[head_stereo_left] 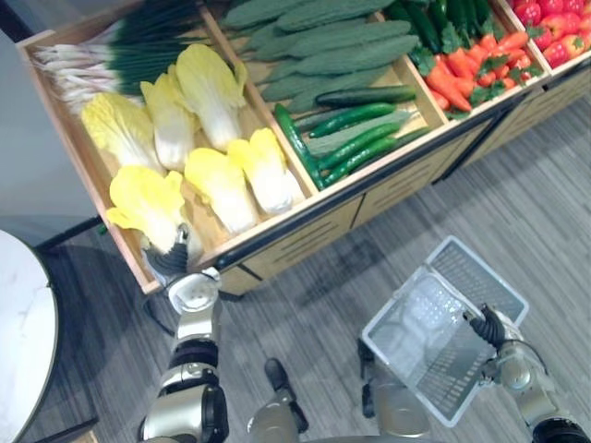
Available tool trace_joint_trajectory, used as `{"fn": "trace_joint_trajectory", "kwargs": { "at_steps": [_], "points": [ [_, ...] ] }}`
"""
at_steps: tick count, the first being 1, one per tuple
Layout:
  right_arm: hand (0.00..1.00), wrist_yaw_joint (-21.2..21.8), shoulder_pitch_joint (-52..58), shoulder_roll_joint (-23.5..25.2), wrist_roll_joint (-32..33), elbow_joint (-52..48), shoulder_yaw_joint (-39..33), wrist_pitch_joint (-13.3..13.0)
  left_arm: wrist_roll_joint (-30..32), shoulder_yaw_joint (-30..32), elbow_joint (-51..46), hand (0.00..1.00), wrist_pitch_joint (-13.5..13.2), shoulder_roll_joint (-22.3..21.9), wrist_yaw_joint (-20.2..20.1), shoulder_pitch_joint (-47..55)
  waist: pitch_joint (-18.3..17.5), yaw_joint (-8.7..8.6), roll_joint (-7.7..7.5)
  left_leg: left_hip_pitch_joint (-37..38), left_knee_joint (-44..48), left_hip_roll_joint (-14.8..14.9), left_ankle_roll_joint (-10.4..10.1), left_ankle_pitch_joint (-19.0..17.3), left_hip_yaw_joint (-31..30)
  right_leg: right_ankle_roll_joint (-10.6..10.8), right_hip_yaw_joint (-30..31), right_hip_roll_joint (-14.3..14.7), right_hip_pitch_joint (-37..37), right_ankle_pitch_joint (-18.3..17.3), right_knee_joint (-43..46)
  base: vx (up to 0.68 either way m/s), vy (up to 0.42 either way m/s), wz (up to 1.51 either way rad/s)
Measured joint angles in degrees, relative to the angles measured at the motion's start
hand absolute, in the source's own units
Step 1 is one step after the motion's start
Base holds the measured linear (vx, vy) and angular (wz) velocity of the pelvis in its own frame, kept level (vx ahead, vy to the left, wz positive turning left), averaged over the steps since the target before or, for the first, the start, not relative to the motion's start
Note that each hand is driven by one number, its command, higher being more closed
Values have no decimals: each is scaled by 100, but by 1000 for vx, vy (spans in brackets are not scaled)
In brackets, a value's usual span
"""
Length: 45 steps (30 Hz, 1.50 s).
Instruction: Pick vegetable in the basket
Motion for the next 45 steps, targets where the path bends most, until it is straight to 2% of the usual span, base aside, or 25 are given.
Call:
{"fn": "trace_joint_trajectory", "kwargs": {
  "at_steps": [5,9,10,18,21,24,26,29,32,34,35,40,43,45],
  "points": [
    [100,5,203,8,-9,17,-23,67,-114,-47,-580,100,20,-369,64,468,-265,36,0,7,-26,-4,21,14,-73,-10,-63,-11,5,-66,88,3,-1,7],
    [100,20,314,141,-204,18,-288,75,-106,-31,-1063,100,96,-566,97,695,-300,72,12,36,-27,7,56,42,-200,-38,-182,-13,76,-115,162,-1,-6,15],
    [100,24,368,153,-208,16,-327,75,-100,-29,-1245,100,110,-602,117,739,-332,134,7,54,-29,8,56,43,-202,-41,-187,-13,90,-118,168,-2,-6,7],
    [100,83,503,154,-215,74,-398,73,226,205,-2399,100,140,-596,284,944,-603,171,41,29,-40,-15,82,63,-398,-15,-341,-71,179,-162,167,8,1,12],
    [100,166,451,129,-213,182,-442,71,582,189,-2823,100,268,-580,220,988,-653,172,34,33,-41,-15,98,82,-450,-31,-380,-80,215,-146,168,16,0,8],
    [100,341,376,-11,-214,200,-437,72,892,-54,-3387,100,310,-449,-59,1226,-699,211,55,96,-41,-5,97,85,-440,-30,-368,-73,268,-144,167,4,0,-1],
    [100,421,299,-278,-212,212,-437,72,1197,-273,-3637,100,301,-284,-336,1363,-755,248,106,113,-42,0,96,84,-403,-21,-332,-74,263,-137,168,4,0,-7],
    [100,531,110,-579,-208,249,-437,74,1272,-547,-3901,100,297,-161,-684,1470,-789,289,158,158,-42,1,95,83,-324,-9,-258,-72,263,-128,168,-9,2,-13],
    [100,543,-187,-947,-209,600,-437,58,1275,-1134,-4174,100,158,41,-1174,1724,-837,302,222,197,-43,-11,96,83,-269,-4,-198,-79,269,-126,167,-6,5,-9],
    [100,598,-361,-1157,-208,644,-430,70,1256,-1634,-4198,100,18,199,-1652,1864,-855,316,251,283,-44,-17,95,81,-136,22,-74,-89,269,-108,166,1,9,-24],
    [100,633,-398,-1204,-209,643,-416,70,1255,-1753,-4198,100,-7,245,-1741,1885,-856,312,253,305,-45,-14,93,77,-92,36,-32,-90,269,-98,165,-1,12,-36],
    [100,744,-752,-1689,-208,483,118,58,672,-2639,-4353,100,-279,690,-2424,2101,-875,332,283,645,-44,5,12,-96,567,81,581,9,240,-24,150,3,8,-60],
    [100,766,-871,-1826,-209,192,466,58,300,-3029,-4581,100,-439,962,-2755,2173,-929,377,337,820,-44,17,-48,-195,1099,115,1010,108,157,46,114,21,-10,-81],
    [100,782,-884,-1858,-208,18,645,61,64,-3294,-4723,100,-446,1087,-2932,2173,-952,429,370,956,-43,39,-101,-261,1386,116,1253,184,166,82,83,34,-30,-77]
  ]
}}
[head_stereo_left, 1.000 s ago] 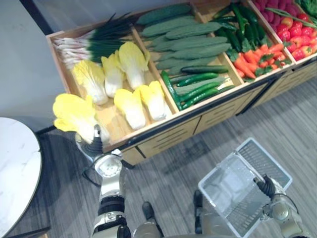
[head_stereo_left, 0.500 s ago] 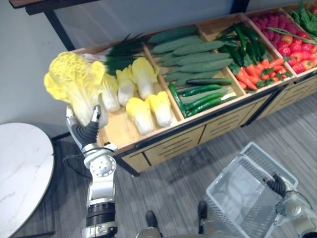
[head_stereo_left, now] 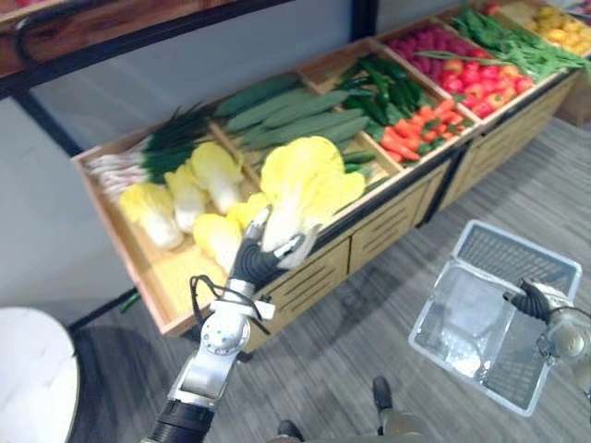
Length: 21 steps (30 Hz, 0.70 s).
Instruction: Pick vegetable in the basket
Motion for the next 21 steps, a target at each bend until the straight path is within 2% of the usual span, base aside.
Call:
{"fn": "trace_joint_trajectory", "kwargs": {
  "at_steps": [2,4,6,10,13,21],
  "points": [
    [100,36,-89,-15,0,-209,216,5,-210,-288,-90,100,-97,210,-232,-28,-15,-2,24,130,1,19,-52,-55,259,-1,163,66,-4,10,-6,23,-38,-59],
    [100,121,-260,-21,0,-602,565,14,-315,-817,-132,100,-214,649,-549,-217,-22,1,22,306,4,57,-121,-116,582,1,359,167,6,20,1,23,-43,-61],
    [100,137,-388,-22,1,-902,844,-2,-604,-1204,-132,100,-241,839,-847,-411,-35,8,4,405,7,87,-176,-163,811,-35,493,235,5,47,5,12,-38,-48],
    [100,145,-704,-23,8,-1331,1378,-142,-953,-1780,-127,100,-251,955,-1213,-711,-42,4,-1,540,189,184,-237,-275,1140,-67,724,386,-11,90,72,10,-25,-42],
    [100,209,-1078,-24,8,-1491,1787,-253,-1181,-2184,-135,100,-269,1135,-1467,-941,-45,18,5,534,747,407,-309,-575,1471,-67,958,489,-8,90,113,-10,-19,-39],
    [100,230,-1479,-288,14,-1657,2191,-226,-1377,-2884,-153,100,-320,1156,-1769,-1132,-45,1,27,568,1222,620,-401,-916,1797,-67,1269,607,-11,90,123,-57,-23,-23]
  ]
}}
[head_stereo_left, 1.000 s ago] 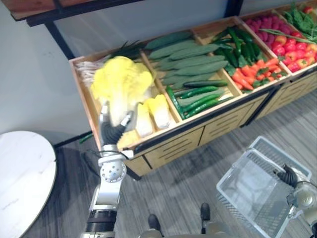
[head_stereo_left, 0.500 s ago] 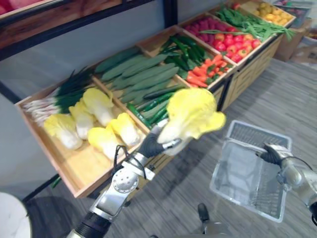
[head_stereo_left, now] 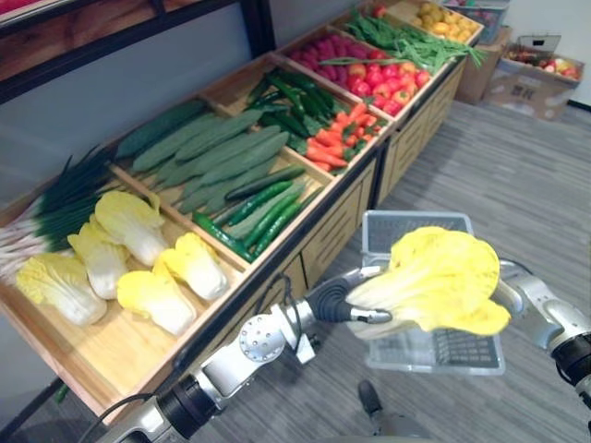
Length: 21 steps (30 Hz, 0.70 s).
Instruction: Pick vegetable in the basket
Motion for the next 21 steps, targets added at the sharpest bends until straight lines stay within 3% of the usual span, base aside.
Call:
{"fn": "trace_joint_trajectory", "kwargs": {
  "at_steps": [16,21],
  "points": [
    [100,182,-642,-117,256,-491,404,-26,353,-682,269,100,-11,-47,-142,-113,11,-17,49,18,396,163,-49,-228,249,2,183,107,-101,-2,162,-48,-25,-7],
    [100,185,-738,-87,256,-694,404,-6,1018,-717,1414,100,-8,-615,-187,-119,15,-50,41,7,434,170,-55,-280,252,15,178,89,-99,-17,155,-24,-9,1]
  ]
}}
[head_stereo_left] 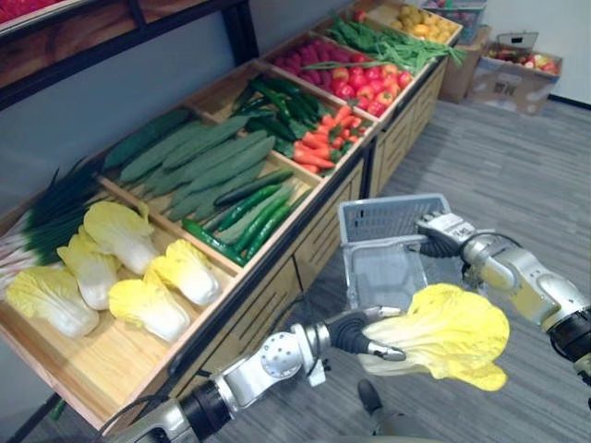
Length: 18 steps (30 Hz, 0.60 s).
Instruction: Pick vegetable in the basket
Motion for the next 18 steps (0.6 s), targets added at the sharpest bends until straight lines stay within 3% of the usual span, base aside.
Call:
{"fn": "trace_joint_trajectory", "kwargs": {
  "at_steps": [2,7,11,12,18],
  "points": [
    [100,1,-142,186,1,-33,0,-3,396,51,657,100,14,-337,28,-40,14,-97,-21,-23,81,43,11,-35,2,11,-11,-2,-4,-20,-2,0,0,0],
    [100,41,-209,505,5,-69,1,4,878,394,1688,100,113,-1094,305,-312,58,-122,-90,-37,222,91,46,-113,37,10,25,2,-15,-19,0,-9,0,-3],
    [100,87,-371,724,9,-68,2,1,1124,604,2178,100,152,-1390,570,-550,63,-123,-96,-92,271,96,47,-140,137,12,111,11,-136,-17,16,-6,6,-10],
    [100,96,-387,786,9,-68,16,-2,1175,710,2313,0,164,-1511,661,-583,63,-132,-96,-102,264,96,47,-140,152,12,120,20,-158,-17,17,-6,1,-6],
    [100,224,-584,865,9,-44,42,4,1333,1089,2621,0,386,-1829,1006,-749,143,-235,-94,-109,232,87,47,-139,157,12,120,24,-173,-17,21,-20,-6,-1]
  ]
}}
